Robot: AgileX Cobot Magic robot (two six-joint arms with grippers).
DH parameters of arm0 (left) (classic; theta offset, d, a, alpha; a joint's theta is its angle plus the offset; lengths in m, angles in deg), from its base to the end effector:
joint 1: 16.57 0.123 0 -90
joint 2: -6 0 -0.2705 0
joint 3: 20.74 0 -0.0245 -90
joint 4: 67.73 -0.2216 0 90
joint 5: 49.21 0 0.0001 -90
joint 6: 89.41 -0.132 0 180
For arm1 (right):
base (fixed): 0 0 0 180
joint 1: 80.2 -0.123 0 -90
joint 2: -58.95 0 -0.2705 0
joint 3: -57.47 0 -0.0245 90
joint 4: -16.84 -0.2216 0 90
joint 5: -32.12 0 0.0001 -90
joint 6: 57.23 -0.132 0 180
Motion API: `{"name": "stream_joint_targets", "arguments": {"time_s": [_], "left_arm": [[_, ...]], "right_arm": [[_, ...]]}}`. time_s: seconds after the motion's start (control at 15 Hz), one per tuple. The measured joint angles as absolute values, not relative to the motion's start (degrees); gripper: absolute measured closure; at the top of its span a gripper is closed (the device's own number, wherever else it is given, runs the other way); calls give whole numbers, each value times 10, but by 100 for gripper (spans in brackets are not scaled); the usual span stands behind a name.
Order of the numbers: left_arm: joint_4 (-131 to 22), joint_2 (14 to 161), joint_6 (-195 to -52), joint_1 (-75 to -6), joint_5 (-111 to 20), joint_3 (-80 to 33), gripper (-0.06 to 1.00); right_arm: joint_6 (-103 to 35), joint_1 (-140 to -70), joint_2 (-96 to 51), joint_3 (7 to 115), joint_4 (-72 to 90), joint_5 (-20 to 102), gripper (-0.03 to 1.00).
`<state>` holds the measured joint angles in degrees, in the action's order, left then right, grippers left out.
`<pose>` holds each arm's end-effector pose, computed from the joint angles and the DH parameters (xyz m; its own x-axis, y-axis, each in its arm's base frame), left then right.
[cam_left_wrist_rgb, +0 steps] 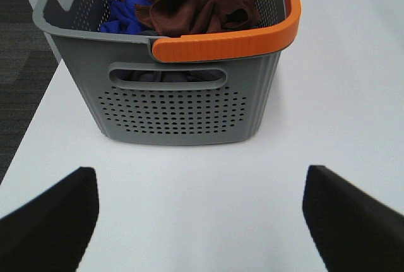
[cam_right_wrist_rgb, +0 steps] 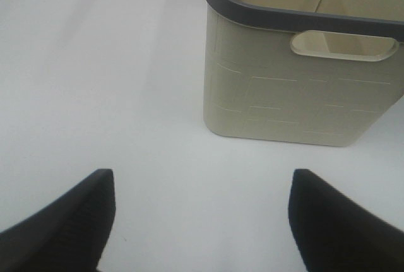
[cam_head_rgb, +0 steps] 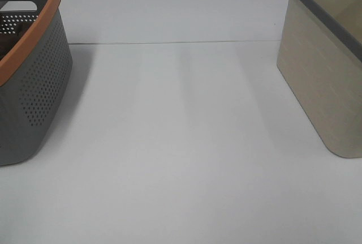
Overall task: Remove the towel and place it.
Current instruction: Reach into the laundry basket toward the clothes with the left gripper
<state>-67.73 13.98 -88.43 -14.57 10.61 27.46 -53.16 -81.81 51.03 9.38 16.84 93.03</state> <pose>0.0212 0.0007 0.2463 -0.4374 -0.0324 -0.8987 -0.0424 0.9990 -0.0154 0.0198 0.0006 0.2446 -0.4494 -0.0836 -0.8894 -0.0601 0.9962 -0.0633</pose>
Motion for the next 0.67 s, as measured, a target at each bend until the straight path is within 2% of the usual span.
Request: {"name": "stream_joint_targets", "arguments": {"time_s": [0.67], "left_arm": [[-677,140,-884,-146,106,275,11]], "right_arm": [[-532,-818,510,94,168,930,23]]}}
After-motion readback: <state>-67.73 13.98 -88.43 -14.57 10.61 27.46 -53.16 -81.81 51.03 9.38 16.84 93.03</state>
